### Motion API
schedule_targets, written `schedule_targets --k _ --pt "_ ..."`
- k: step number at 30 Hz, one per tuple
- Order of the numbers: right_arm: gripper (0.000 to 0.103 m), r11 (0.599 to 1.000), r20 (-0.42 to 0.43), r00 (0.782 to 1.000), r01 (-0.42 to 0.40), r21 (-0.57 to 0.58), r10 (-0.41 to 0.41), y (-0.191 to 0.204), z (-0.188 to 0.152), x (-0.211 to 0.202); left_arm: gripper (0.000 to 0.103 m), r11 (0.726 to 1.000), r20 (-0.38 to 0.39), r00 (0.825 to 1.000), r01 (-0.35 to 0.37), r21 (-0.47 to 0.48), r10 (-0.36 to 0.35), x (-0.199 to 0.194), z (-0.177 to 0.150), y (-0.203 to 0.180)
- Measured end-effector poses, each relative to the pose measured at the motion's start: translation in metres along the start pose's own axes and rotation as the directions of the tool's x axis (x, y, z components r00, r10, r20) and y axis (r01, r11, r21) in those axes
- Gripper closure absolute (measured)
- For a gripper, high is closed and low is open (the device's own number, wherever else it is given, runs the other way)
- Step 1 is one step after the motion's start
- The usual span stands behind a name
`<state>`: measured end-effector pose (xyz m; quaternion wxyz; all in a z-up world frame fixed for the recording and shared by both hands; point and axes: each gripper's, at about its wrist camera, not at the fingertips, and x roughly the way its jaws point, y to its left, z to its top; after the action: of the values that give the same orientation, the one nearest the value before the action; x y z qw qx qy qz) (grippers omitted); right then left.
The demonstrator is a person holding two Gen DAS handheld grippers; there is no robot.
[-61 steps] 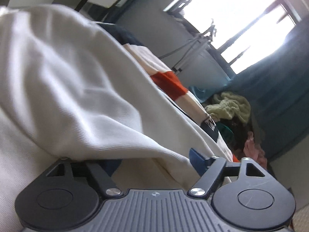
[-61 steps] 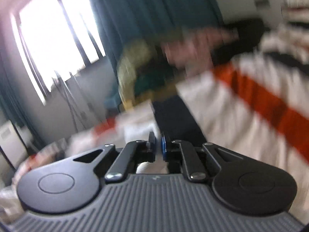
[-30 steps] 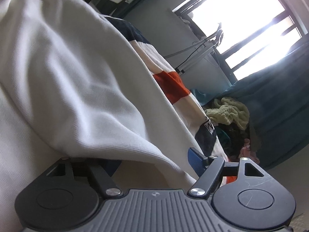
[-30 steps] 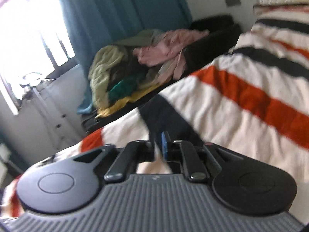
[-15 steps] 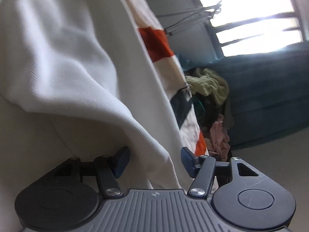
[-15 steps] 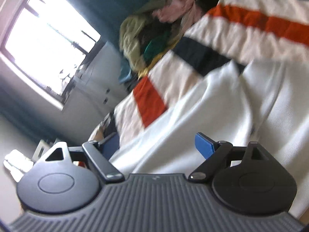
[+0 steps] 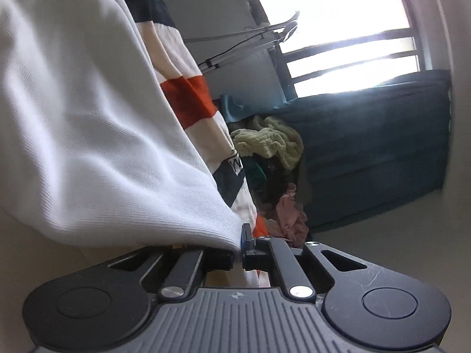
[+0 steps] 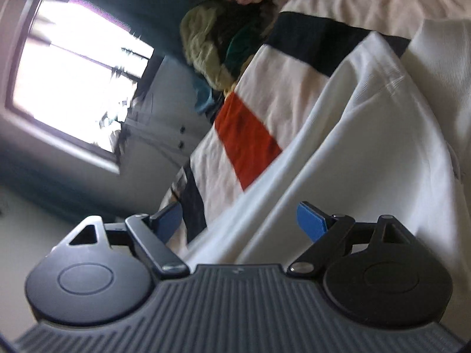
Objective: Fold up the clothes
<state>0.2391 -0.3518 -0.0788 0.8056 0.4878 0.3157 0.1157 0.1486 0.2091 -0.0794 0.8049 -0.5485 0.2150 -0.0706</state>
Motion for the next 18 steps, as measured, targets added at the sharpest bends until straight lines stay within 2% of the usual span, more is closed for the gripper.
schedule_targets --k 4,7,10,12,14,18 --pt "0.015 0.998 -0.002 1.000 -0.009 0.055 0.010 -0.011 0.015 0.011 0.098 0.999 0.028 0.999 0.044 -0.012 -0.044 -0.010 0.002 0.002" --pt "0.015 1.000 -0.015 1.000 -0.002 0.008 0.003 -0.003 0.025 0.015 0.098 0.997 0.048 0.996 0.076 -0.028 -0.074 -0.017 0.005 0.003" --pt "0.018 0.995 0.052 0.995 0.089 -0.038 -0.087 0.002 0.037 0.009 0.098 0.996 0.062 0.995 0.085 -0.030 -0.083 -0.021 0.009 0.003" --pt "0.016 0.986 0.105 0.983 0.158 -0.057 -0.152 0.003 0.045 0.004 0.098 0.996 0.062 0.995 0.083 -0.035 -0.081 -0.020 0.010 0.003" --pt "0.018 0.977 0.117 0.973 0.208 -0.046 -0.201 -0.005 0.053 0.003 0.098 0.997 0.062 0.995 0.076 -0.034 -0.074 -0.024 0.012 0.003" --pt "0.023 0.966 0.029 0.965 0.260 -0.005 -0.260 -0.025 0.066 0.020 0.098 0.999 0.068 0.996 0.051 0.001 -0.051 -0.031 0.010 0.001"
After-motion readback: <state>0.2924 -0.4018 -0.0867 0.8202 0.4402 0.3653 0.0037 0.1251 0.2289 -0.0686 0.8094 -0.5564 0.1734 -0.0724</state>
